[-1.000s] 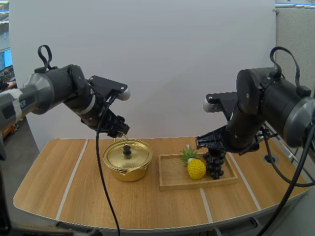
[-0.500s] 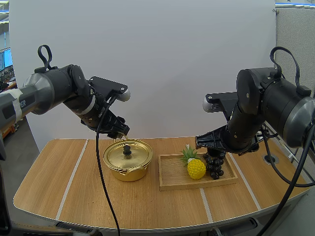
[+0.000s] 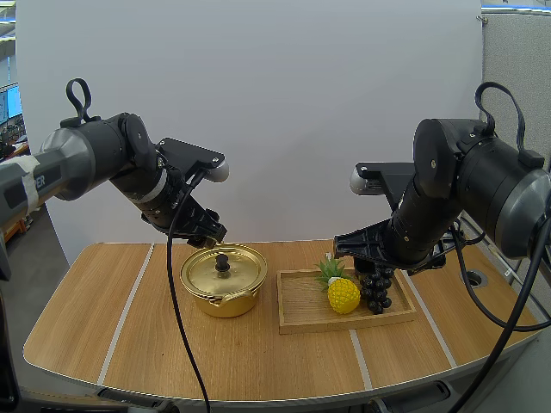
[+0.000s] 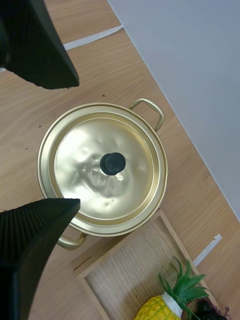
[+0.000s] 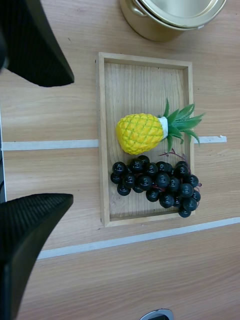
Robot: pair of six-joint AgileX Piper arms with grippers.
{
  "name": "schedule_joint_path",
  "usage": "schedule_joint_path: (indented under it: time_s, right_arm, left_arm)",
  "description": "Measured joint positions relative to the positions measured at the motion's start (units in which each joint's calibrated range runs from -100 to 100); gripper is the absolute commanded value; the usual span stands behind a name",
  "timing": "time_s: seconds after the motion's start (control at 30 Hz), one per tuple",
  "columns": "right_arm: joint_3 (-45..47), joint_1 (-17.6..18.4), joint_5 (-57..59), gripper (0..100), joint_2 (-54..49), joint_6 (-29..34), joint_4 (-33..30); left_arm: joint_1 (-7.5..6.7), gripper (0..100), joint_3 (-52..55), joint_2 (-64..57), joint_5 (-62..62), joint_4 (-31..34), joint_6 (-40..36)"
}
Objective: Open the pot, put the grape inside, and close it
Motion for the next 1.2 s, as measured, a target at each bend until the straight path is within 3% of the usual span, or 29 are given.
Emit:
schedule_joint_path:
  time_s: [0.27, 0.6, 0.8, 1.2]
  right_arm:
    - [0.0, 0.0, 0.0, 100, 0.0, 0.0, 0.0]
    - [0.0, 0.0, 0.0, 100, 0.0, 0.0, 0.4]
    - [0.0, 0.0, 0.0, 100, 0.0, 0.0, 0.9]
    - [0.0, 0.0, 0.0, 100, 0.0, 0.0, 0.7]
  left_arm:
    - [0.00, 100, 0.0, 0.0, -6.0, -0.1, 0.6]
    - [-0.26, 100, -1.0, 4.8, -6.5, -3.6, 10.0]
    - [-1.33, 100, -8.7, 14.4, 0.1, -3.8, 11.2]
    - [-1.33, 100, -19.1, 28.5, 8.3, -2.4, 11.3]
